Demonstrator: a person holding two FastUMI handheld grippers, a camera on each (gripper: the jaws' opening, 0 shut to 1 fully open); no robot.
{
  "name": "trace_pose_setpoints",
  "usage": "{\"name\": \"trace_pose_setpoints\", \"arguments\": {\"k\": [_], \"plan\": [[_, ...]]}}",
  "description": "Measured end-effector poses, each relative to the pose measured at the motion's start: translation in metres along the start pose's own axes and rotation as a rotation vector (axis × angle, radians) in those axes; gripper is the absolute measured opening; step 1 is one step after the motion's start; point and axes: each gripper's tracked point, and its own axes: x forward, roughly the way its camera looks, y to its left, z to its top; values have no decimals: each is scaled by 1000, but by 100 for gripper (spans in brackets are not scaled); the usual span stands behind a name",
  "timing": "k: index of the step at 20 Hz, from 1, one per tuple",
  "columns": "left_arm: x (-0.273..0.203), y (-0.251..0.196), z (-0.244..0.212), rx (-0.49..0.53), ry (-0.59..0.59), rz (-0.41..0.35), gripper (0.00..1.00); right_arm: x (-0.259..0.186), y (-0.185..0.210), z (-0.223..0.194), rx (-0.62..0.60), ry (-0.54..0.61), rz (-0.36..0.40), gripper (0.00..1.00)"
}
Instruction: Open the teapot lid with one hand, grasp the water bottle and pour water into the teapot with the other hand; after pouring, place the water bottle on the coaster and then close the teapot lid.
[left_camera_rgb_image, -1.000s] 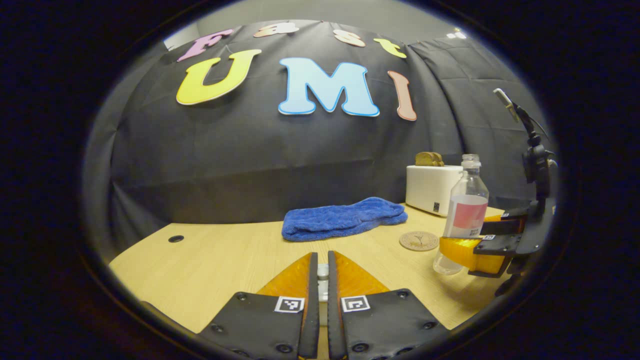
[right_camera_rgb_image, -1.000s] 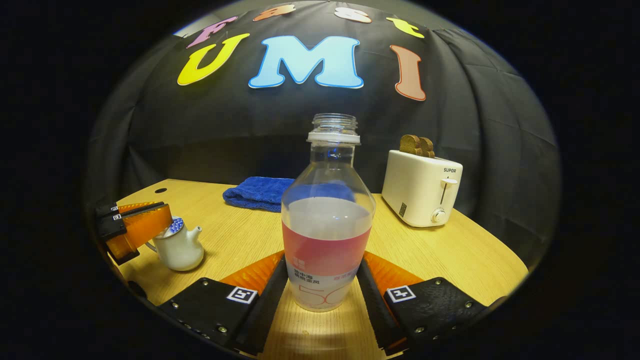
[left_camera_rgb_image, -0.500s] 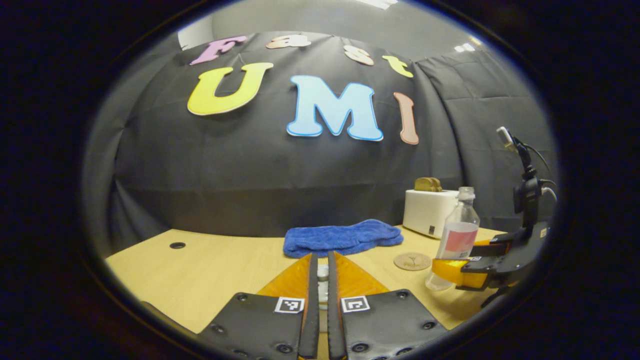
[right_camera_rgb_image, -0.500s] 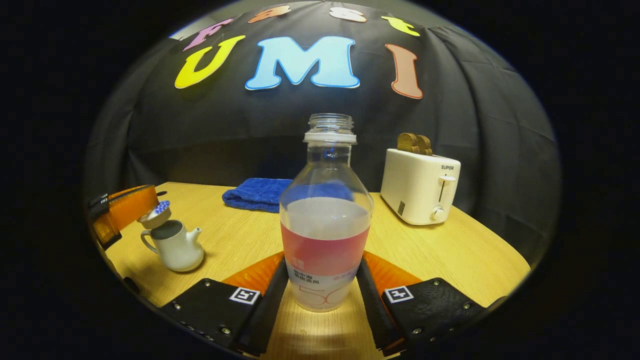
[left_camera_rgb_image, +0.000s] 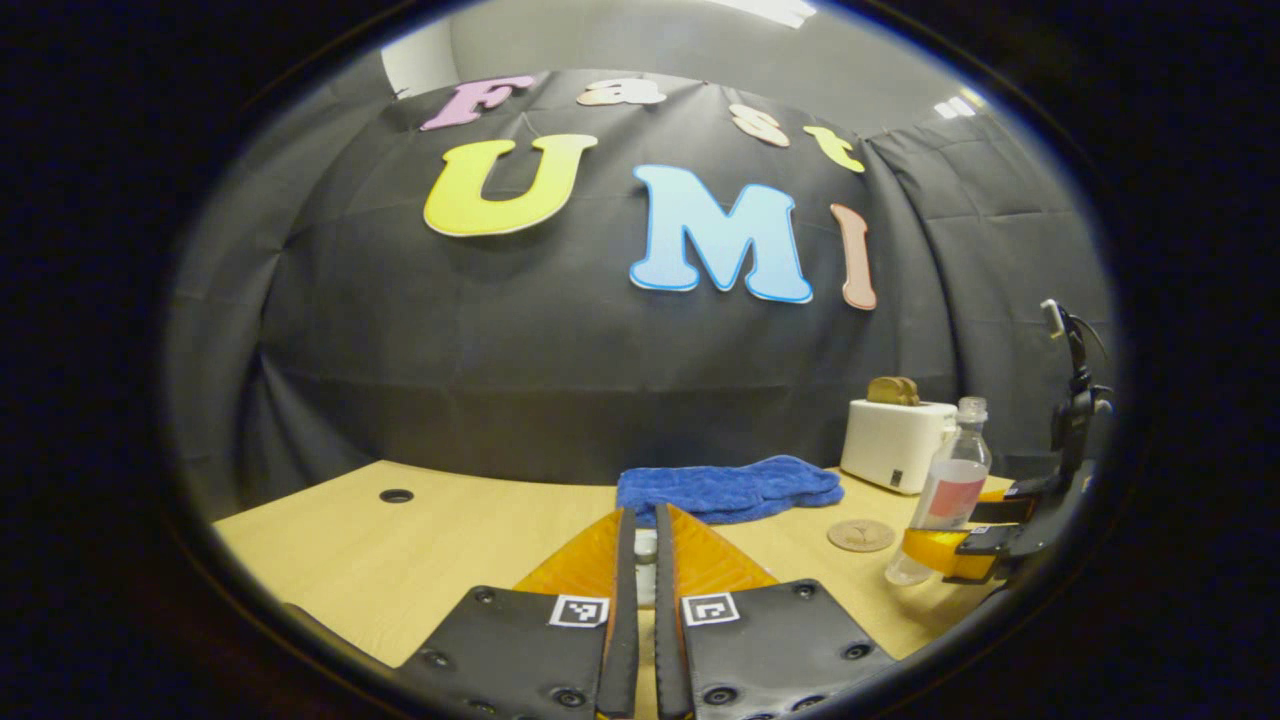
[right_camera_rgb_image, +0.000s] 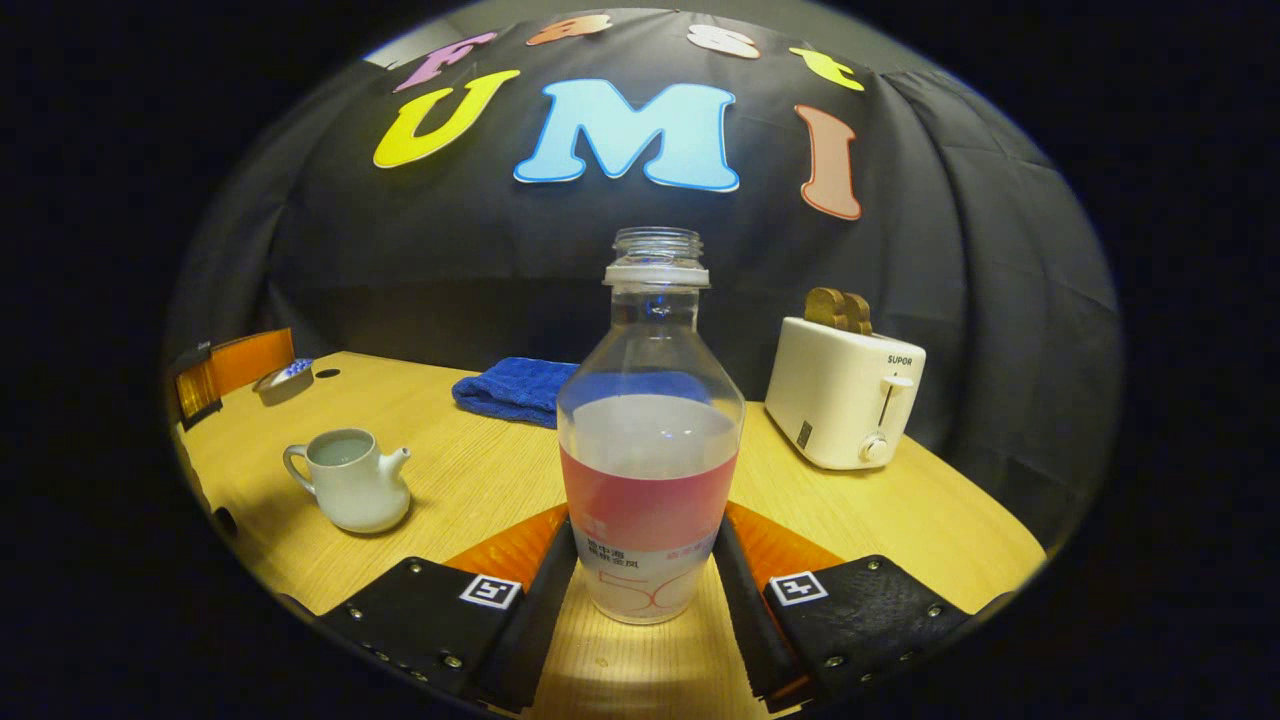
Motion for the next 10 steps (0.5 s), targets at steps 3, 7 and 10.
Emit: {"name": "trace_pose_setpoints", "arguments": {"k": [3,7,10], "plan": [[2,20,-3,6,-5,29,16,-4,4,-1,-39,-1,-16,75],[3,40,-8,4,-8,54,16,-4,11,-3,-42,6,6,76],[6,46,-14,-3,2,59,13,-5,9,-4,-59,16,-12,75]]}}
